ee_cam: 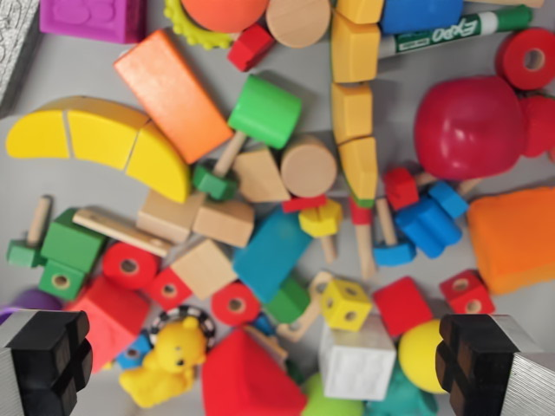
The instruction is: Pick an object from the bin
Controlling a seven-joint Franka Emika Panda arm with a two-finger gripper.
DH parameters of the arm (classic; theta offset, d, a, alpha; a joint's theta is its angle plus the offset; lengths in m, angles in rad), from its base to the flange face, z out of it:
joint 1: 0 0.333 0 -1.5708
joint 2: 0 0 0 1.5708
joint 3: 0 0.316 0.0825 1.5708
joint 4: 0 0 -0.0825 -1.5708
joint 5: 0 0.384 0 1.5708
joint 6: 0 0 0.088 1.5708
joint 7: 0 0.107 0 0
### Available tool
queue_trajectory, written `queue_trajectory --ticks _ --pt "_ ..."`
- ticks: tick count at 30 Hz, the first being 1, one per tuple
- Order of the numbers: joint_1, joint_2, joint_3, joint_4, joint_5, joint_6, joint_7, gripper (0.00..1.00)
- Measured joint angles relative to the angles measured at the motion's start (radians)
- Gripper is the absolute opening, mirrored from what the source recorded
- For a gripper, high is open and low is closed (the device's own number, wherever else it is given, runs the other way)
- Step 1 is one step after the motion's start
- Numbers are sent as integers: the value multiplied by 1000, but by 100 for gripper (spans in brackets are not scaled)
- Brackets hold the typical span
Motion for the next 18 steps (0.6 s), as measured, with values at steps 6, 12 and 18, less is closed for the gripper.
queue_trajectory --ticks 6,12,18 --pt "7 -7 7 -30 0 26 -18 100" --pt "17 -12 15 -65 0 58 -40 100" --pt "26 -16 24 -101 0 94 -64 100"
